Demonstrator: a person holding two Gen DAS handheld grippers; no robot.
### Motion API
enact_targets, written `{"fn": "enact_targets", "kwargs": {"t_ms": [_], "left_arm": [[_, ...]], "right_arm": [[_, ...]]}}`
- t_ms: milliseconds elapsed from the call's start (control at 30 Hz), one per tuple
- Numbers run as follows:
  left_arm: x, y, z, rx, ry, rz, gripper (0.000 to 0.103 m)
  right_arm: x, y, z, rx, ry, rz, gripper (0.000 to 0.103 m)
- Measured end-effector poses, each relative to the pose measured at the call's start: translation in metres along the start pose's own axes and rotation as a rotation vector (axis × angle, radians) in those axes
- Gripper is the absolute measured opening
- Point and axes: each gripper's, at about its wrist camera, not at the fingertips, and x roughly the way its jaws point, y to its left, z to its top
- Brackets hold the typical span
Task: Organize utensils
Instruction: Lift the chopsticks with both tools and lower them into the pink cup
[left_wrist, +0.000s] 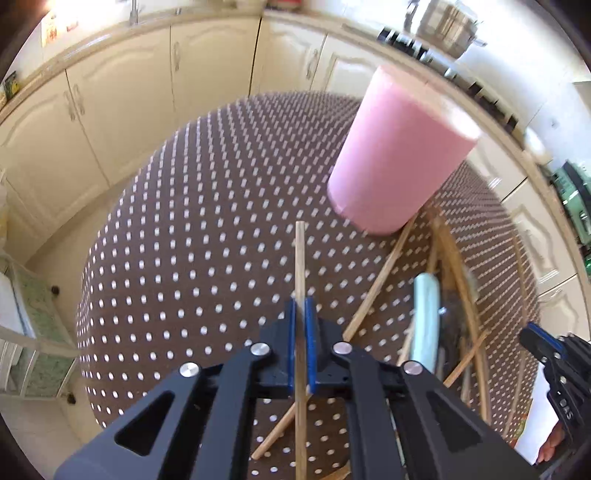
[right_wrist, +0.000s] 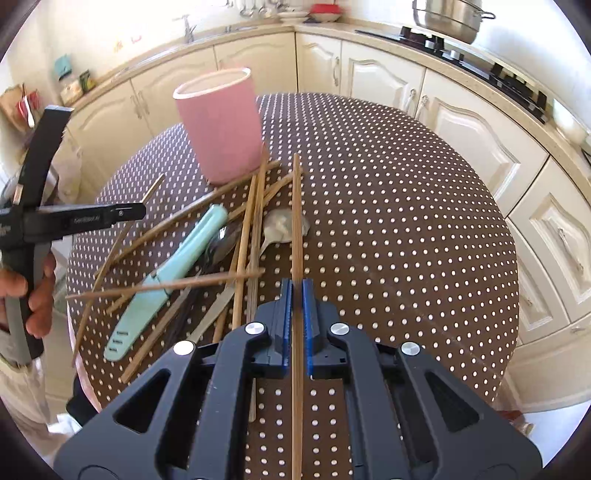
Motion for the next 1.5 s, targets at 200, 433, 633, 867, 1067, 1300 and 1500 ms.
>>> {"fn": "enact_targets", "kwargs": {"t_ms": [200, 433, 633, 867, 1067, 1300, 1500], "left_arm": [[-0.058, -0.016, 0.005, 0.045, -0.237, -0.046, 0.005], [-0.118, -0.052, 0.007, 0.157, -0.546, -0.041, 0.005], [-0.136, -0.083, 0.023, 0.212, -0.710, 0.001, 0.005], [-0.156, -0.103, 0.036, 0.241, -0.901, 0.033, 0.005], [-0.168, -0.112, 0.059, 0.238, -0.974, 0.014, 0.005], [-0.167, -0.102, 0.082, 0.204, -1.011, -0.031, 0.005], [-0.162, -0.093, 0.100, 0.177, -1.036, -0.116, 0.005]], "right_arm": [[-0.021, -0.006, 0.016, 0.039, -0.123, 0.061, 0.006], [-0.056, 0.012, 0.056, 0.032, -0.332, 0.129, 0.006], [-0.065, 0.028, 0.088, 0.036, -0.472, 0.139, 0.006], [-0.078, 0.040, 0.114, 0.058, -0.649, 0.122, 0.006], [-0.089, 0.044, 0.135, 0.058, -0.761, 0.107, 0.006], [-0.088, 0.040, 0.155, 0.080, -0.860, 0.100, 0.006], [-0.077, 0.042, 0.164, 0.084, -0.896, 0.093, 0.006]]}}
